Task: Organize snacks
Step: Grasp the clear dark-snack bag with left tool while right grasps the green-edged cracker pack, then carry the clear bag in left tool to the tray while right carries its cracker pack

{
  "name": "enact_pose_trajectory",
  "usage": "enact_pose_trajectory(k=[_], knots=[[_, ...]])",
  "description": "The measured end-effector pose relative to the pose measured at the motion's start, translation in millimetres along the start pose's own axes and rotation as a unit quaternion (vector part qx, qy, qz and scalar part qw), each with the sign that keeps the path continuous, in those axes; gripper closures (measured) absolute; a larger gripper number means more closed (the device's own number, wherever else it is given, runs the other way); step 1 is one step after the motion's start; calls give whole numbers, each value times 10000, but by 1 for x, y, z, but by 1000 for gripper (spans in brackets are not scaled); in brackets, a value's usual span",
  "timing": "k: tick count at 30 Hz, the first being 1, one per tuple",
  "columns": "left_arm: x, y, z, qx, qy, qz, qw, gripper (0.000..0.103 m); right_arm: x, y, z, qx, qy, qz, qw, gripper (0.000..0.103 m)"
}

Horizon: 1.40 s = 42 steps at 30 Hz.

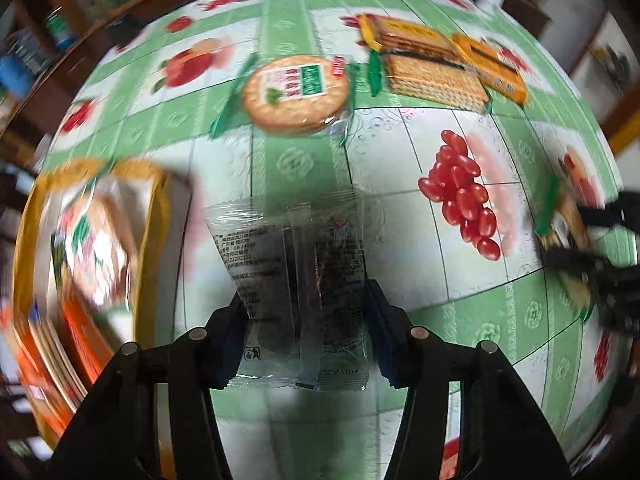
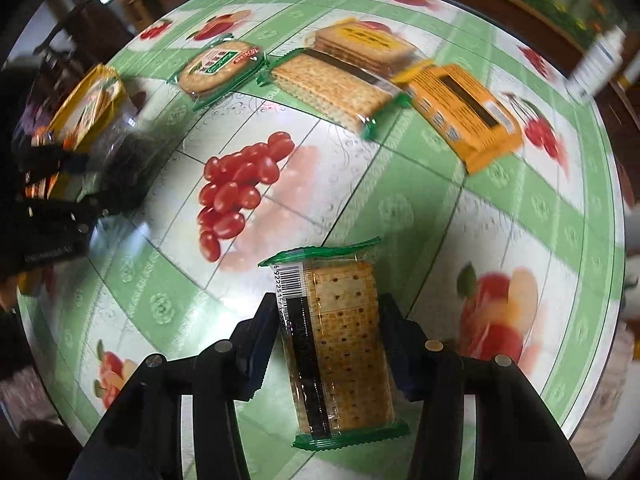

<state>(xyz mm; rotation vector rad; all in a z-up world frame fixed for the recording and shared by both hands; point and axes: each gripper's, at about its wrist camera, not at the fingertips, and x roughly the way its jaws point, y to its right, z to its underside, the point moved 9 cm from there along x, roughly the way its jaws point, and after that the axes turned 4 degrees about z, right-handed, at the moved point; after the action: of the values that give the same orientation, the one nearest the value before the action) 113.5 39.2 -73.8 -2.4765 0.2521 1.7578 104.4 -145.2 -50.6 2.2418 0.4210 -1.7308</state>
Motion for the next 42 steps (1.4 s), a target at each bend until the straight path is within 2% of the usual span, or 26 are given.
enact_pose_trajectory(k=[8,15,19,27,32,35,42], knots=[[-27,13,53,-513,406,170,9977,51,-25,-30,37,398,69,-374,9985,52],[-42,15,85,-326,467,263,9980,51,-29,-57,69,649,-43,-649,9958,53],[-52,9,91,-263,573,268,9976,51,-36,-76,70,697,-37,-795,9944,53],[-76,-15,98,-381,724,331,9961,50,-51,-119,48,602,123,-1018,9929,53],[-93,-44,94,-607,859,353,9938,50,-63,-160,19,443,315,-1177,9916,54],[-107,-70,87,-755,988,254,9919,50,-70,-178,0,347,430,-1255,9905,54],[-134,-155,50,-1267,1320,-125,9830,50,-81,-223,-75,216,852,-1438,9857,54]])
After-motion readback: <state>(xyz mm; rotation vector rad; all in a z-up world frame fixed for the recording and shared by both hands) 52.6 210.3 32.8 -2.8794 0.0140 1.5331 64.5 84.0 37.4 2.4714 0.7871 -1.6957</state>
